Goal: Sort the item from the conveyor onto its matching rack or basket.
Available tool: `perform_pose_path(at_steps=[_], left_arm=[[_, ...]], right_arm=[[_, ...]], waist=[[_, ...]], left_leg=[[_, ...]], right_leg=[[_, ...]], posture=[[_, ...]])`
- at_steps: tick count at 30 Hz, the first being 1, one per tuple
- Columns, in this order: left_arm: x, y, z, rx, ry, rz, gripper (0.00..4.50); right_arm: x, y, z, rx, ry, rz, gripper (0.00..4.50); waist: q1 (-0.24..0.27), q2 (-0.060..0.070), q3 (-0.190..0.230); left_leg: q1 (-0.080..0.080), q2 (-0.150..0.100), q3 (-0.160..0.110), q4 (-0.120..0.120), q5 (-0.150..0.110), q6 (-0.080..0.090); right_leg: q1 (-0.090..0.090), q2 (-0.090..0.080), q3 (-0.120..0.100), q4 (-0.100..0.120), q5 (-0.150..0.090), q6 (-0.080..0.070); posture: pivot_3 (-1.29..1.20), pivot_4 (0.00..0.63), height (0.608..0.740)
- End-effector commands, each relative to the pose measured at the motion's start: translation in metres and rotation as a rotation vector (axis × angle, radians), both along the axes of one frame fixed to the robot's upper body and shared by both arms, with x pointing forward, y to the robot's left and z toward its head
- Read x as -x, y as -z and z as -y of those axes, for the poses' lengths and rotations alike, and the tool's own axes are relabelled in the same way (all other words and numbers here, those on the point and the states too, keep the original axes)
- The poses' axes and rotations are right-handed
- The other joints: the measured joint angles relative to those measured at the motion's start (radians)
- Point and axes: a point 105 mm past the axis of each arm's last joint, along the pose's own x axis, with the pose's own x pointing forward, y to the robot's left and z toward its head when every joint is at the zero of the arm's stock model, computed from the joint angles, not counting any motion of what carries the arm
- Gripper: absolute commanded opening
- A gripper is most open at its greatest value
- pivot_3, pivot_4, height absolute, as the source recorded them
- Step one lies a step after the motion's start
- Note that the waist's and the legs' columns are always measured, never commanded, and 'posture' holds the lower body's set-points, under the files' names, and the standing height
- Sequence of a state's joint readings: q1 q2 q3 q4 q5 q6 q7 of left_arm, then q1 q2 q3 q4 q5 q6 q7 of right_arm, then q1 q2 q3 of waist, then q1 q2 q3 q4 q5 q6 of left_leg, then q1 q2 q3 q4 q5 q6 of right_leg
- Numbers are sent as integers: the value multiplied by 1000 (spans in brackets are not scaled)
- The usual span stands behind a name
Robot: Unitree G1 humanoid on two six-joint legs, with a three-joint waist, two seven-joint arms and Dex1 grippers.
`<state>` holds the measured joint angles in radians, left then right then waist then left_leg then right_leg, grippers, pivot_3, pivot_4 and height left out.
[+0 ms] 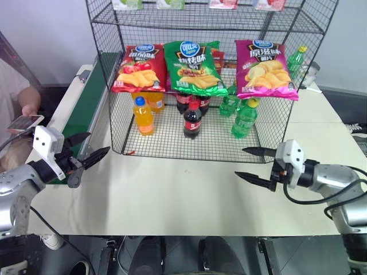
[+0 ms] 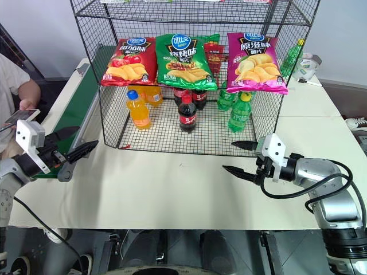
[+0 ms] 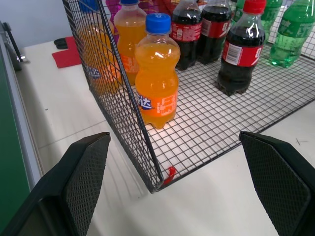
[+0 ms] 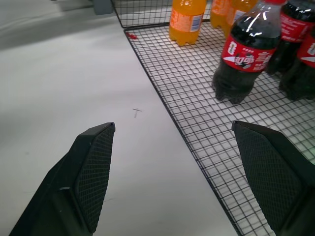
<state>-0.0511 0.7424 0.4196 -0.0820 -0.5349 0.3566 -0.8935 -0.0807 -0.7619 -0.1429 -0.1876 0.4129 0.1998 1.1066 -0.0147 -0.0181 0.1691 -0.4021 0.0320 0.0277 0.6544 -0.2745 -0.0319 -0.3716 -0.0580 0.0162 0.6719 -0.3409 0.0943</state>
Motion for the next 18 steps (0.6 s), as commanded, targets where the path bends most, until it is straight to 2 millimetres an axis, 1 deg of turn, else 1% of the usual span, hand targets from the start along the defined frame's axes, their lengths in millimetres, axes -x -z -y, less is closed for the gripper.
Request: perform_pose_path(at_steps=[1,5,10,18], left_arm=[[2,-10,1,-24,14,46,4500],[2,-10,2,-32,18,48,4500],[1,-13,8,-37,33,55,4500],[2,-11,8,-37,31,51,4500]], right_arm=[[-1,-8,1,1,-6,37,3949],[-2,-7,1,6,-9,38,3949],[-1,-6,1,10,-12,38,3949],[-1,-5,2,13,-10,35,3949]], waist=[[0,0,0],[0,0,0],[0,0,0],[0,0,0]], left_leg=[[0,0,0,0,0,0],[0,0,0,0,0,0],[0,0,0,1,0,0],[0,0,0,3,0,0]], right_leg=[[0,0,0,0,0,0],[0,0,0,0,0,0],[0,0,0,1,0,0],[0,0,0,2,0,0]], posture=[[0,150,739],[0,150,739],[0,150,739],[0,150,739]])
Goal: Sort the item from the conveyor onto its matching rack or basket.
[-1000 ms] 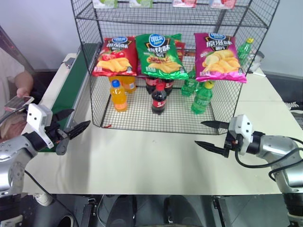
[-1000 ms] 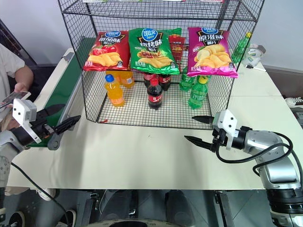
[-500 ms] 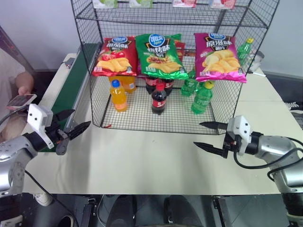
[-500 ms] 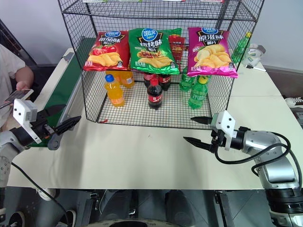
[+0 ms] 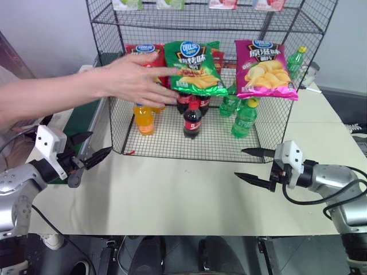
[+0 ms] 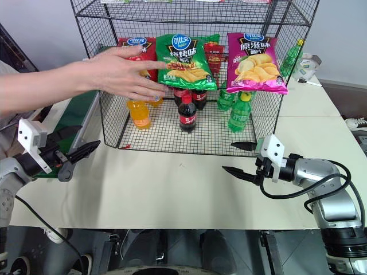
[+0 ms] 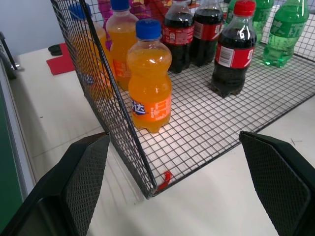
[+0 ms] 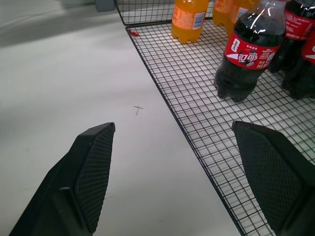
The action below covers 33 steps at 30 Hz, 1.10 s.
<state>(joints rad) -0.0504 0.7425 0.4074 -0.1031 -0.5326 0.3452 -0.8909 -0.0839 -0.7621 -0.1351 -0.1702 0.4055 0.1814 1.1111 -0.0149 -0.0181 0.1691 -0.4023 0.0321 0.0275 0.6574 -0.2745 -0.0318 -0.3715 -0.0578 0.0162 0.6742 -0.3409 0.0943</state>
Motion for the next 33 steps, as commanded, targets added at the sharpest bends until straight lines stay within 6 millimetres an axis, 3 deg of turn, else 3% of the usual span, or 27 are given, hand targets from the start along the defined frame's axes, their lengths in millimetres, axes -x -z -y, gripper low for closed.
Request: perform_pose_path(at_steps=[1,33], left_arm=[[2,-9,3,-21,12,34,4500],[3,-4,8,-19,19,32,4500]], right_arm=[[0,-7,1,6,-6,34,3949],[-1,-4,-1,24,-13,35,3949]], waist=[[0,0,0],[0,0,0]], left_leg=[[0,0,0,1,0,0],[0,0,0,4,0,0]], right_leg=[[0,0,0,0,0,0],[0,0,0,4,0,0]], posture=[[0,150,739],[0,150,739]])
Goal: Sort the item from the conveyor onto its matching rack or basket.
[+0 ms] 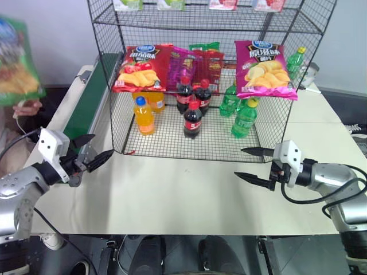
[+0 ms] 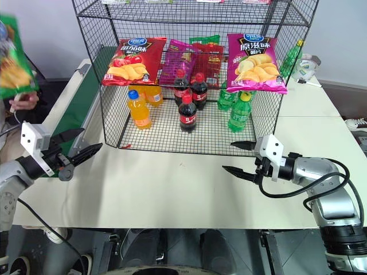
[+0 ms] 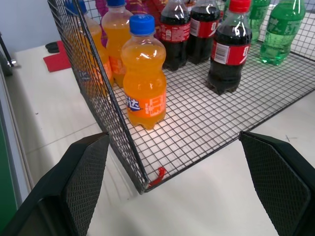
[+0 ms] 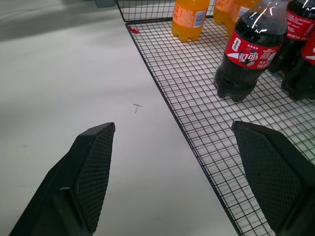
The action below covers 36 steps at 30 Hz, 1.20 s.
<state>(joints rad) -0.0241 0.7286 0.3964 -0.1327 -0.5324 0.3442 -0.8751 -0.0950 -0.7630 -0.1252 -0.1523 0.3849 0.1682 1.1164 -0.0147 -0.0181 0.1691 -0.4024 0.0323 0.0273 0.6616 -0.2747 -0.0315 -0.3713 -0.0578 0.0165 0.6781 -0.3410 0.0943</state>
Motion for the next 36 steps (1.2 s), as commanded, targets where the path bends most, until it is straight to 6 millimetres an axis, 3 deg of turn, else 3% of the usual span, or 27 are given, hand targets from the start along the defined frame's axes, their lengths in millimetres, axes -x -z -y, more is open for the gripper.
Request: perform_pose_path(at_steps=[1,36], left_arm=[[-1,-10,2,-19,16,41,4500],[1,-1,5,4,58,-14,4500]], right_arm=[[1,-6,-1,4,-11,33,3949],[-6,-7,-5,14,-11,68,3949]], waist=[[0,0,0],[0,0,0]], left_leg=[[0,0,0,0,0,0],[0,0,0,0,0,0]], right_leg=[[0,0,0,0,0,0],[0,0,0,1,0,0]], posture=[[0,150,739],[0,150,739]])
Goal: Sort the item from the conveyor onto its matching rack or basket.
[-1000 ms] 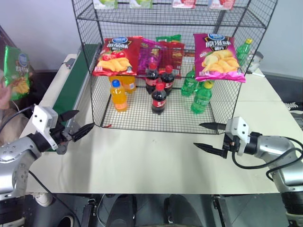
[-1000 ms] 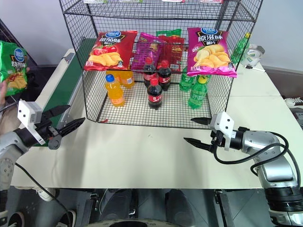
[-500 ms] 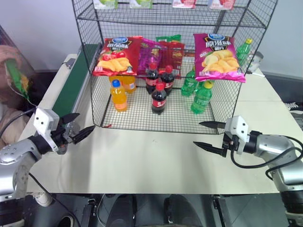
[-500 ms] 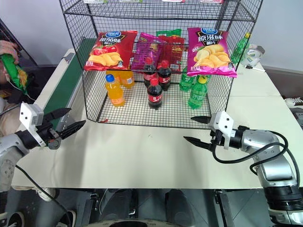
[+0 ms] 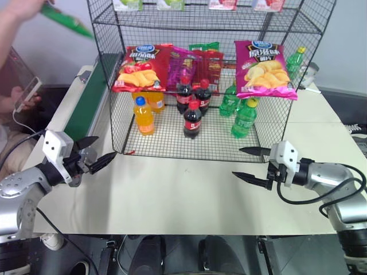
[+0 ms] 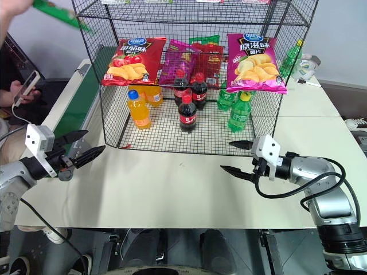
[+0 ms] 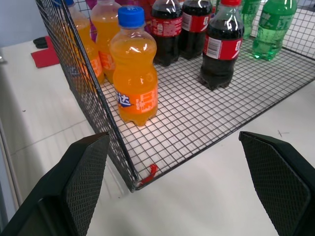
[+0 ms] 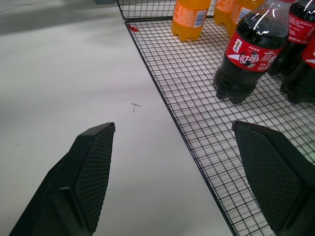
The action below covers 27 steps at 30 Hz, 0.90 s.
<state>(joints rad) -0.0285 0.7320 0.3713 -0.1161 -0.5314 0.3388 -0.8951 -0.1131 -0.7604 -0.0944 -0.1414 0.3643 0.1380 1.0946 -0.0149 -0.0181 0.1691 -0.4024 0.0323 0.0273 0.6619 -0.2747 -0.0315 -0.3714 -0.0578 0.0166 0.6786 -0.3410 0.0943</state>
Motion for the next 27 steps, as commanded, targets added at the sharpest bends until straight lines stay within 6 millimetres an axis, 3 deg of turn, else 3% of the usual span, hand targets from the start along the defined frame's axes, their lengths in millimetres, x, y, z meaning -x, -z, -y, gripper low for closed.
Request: perform_pose_path(at_steps=[1,9,15,27], left_arm=[[2,-7,2,13,38,0,4500],[13,-2,2,50,90,-63,4500],[19,-12,1,73,107,-2,4500],[14,-15,-7,18,42,80,4500]], right_arm=[[-2,-8,-1,-4,-5,42,3949],[-2,-10,-3,-13,-16,38,3949],[-3,-9,-5,-17,-22,36,3949],[-5,-14,-10,-45,-25,40,3949]], waist=[[0,0,0],[-2,0,0],[-1,0,0],[-2,0,0]], left_leg=[[0,0,0,0,0,0],[0,0,0,0,0,0],[0,0,0,0,0,0],[0,0,0,0,0,0]], right_leg=[[0,0,0,0,0,0],[0,0,0,0,0,0],[0,0,0,0,0,0],[0,0,0,0,0,0]], posture=[[0,150,739],[0,150,739],[0,150,739],[0,150,739]])
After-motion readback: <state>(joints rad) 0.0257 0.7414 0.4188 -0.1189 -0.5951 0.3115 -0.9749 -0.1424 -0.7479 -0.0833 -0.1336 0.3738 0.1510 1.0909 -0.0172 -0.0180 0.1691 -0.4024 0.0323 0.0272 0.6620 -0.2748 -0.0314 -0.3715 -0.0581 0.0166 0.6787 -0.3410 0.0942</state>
